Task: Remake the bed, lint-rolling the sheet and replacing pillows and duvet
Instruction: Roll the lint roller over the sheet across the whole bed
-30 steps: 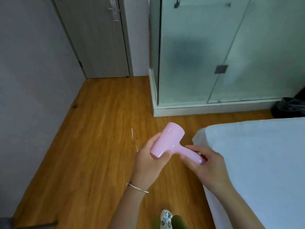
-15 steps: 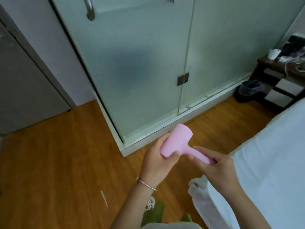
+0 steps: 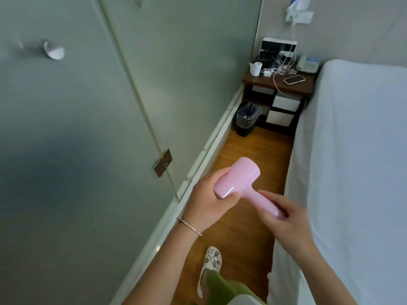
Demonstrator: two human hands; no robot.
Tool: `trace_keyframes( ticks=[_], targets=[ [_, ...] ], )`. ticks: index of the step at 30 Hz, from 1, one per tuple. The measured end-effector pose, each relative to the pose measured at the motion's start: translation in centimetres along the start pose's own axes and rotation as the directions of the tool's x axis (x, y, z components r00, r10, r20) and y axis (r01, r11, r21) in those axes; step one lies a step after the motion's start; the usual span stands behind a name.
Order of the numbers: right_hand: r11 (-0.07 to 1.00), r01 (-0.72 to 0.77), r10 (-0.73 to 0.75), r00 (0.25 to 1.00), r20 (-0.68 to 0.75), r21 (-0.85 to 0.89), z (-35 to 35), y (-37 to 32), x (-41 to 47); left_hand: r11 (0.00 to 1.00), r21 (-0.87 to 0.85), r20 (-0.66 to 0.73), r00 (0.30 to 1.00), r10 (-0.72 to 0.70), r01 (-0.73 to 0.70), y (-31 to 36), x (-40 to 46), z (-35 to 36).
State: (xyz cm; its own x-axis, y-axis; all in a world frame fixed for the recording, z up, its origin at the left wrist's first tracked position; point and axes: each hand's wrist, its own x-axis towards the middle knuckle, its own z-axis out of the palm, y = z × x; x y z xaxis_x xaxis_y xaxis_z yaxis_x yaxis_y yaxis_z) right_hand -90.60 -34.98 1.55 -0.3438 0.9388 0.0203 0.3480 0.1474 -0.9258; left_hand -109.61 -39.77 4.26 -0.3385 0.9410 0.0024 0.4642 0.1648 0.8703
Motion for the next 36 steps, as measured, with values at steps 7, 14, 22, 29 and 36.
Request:
trace_keyframes(
  ticks=[7,14,22,29,36],
  targets=[
    [0.996,-0.049,0.049,0.999,-0.007,-0.076,-0.4,-1.8,20.7,0.996,-0.029,0.115,0.989,0.093,-0.090,1.6,22.7,-1.4],
    [0.981,-0.192,0.192,0.949,-0.251,0.026,-0.4,-0.2,38.3,0.982,-0.139,0.236,0.959,0.155,-0.125,1.0,44.0,2.0],
    [0.929,-0.321,0.370,0.769,-0.522,0.186,-5.4,-0.2,54.1,0.967,-0.166,0.483,0.840,0.249,-0.192,5.6,63.8,8.6],
    [0.837,-0.452,0.546,0.645,-0.534,0.308,-10.4,8.5,67.7,0.975,-0.045,0.600,0.775,0.201,-0.218,4.4,79.2,19.7],
    [0.743,-0.533,0.669,0.611,-0.424,0.406,-19.5,22.5,87.4,0.992,0.032,0.608,0.790,0.074,-0.118,3.3,98.6,36.6]
  ],
)
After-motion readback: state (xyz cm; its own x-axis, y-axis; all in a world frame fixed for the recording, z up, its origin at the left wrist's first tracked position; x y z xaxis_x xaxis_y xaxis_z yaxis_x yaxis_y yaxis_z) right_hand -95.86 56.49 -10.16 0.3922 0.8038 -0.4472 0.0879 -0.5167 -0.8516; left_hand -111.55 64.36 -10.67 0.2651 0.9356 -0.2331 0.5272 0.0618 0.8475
